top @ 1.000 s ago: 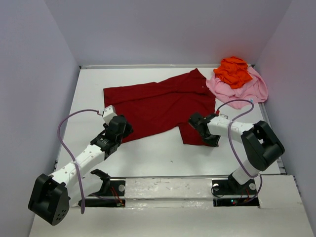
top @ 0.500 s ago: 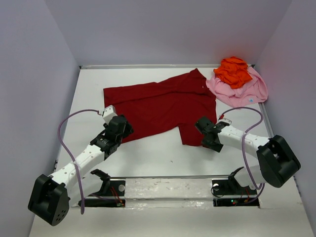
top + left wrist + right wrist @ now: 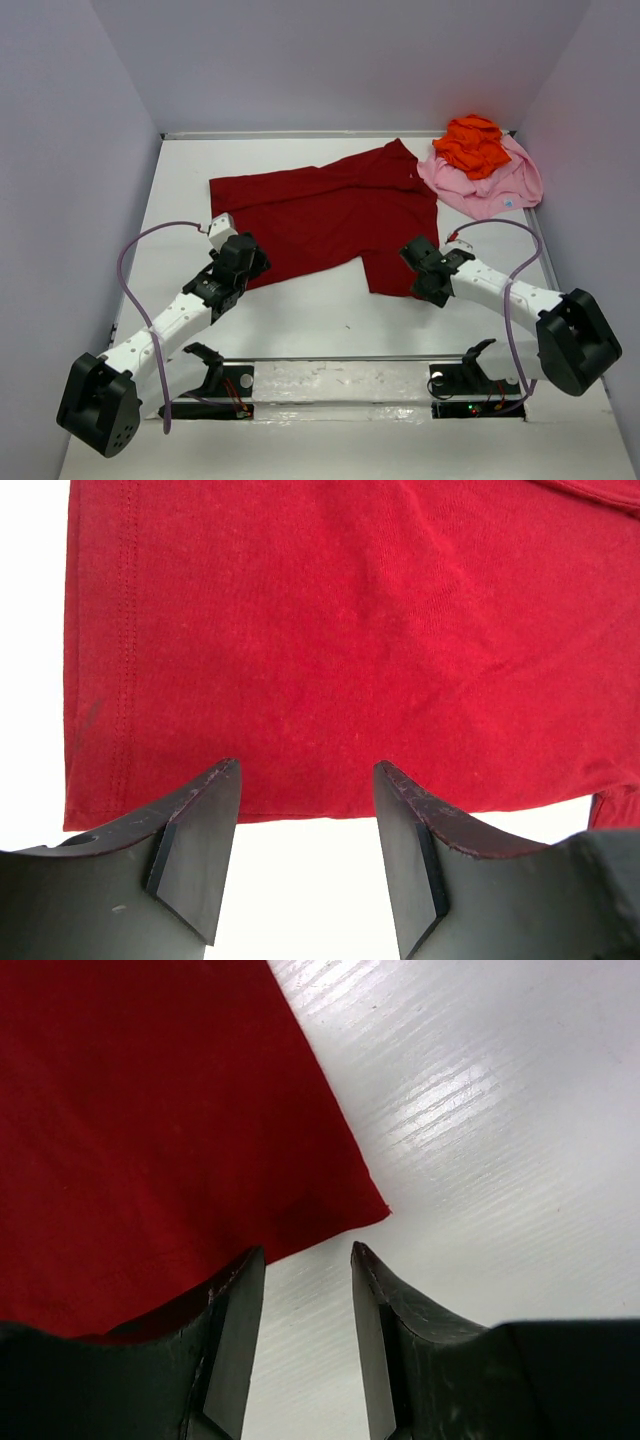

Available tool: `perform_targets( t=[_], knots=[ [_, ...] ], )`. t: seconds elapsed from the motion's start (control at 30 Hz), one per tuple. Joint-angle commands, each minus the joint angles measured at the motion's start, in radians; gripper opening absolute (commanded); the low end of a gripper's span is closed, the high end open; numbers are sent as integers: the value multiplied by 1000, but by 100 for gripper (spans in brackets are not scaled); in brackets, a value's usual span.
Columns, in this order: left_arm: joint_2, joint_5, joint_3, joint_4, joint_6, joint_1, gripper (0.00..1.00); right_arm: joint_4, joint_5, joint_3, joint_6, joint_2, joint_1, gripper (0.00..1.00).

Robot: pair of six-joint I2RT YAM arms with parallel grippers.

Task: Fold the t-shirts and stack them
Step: Pick up the 1/3-folded T-shirt from the center of the board.

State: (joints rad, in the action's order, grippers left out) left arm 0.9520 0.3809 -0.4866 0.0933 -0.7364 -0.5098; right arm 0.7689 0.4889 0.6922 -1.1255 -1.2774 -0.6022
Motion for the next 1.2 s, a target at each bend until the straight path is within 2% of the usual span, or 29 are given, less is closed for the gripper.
perform_targets(
  t=[0.0,0.13,0.3,0.43,0.53,0.73,0.9,1.17],
  knots=[
    [-21,21,5,-26,9,-6,65,12,10,18,3,-13,-2,46],
    [-27,12,13,-35,5,-4,65,65,31,56,-8,-13,-2,46],
    [-18,6,13,-44,5,-4,65,165,94,128,-28,-46,-2,31],
    [-19,12,10,-43,9,-4,65,184,93,151,-45,-74,-2,11],
    [-24,12,14,-41,11,-6,65,182,86,148,-56,-85,-2,0],
    [-32,13,14,-43,8,-4,65,223,91,153,-102,-117,-2,0],
    [-30,12,13,-46,8,-4,65,270,108,181,-132,-204,-2,0],
    [-39,13,22,-44,6,-4,65,225,77,164,-128,-243,-2,0]
  ],
)
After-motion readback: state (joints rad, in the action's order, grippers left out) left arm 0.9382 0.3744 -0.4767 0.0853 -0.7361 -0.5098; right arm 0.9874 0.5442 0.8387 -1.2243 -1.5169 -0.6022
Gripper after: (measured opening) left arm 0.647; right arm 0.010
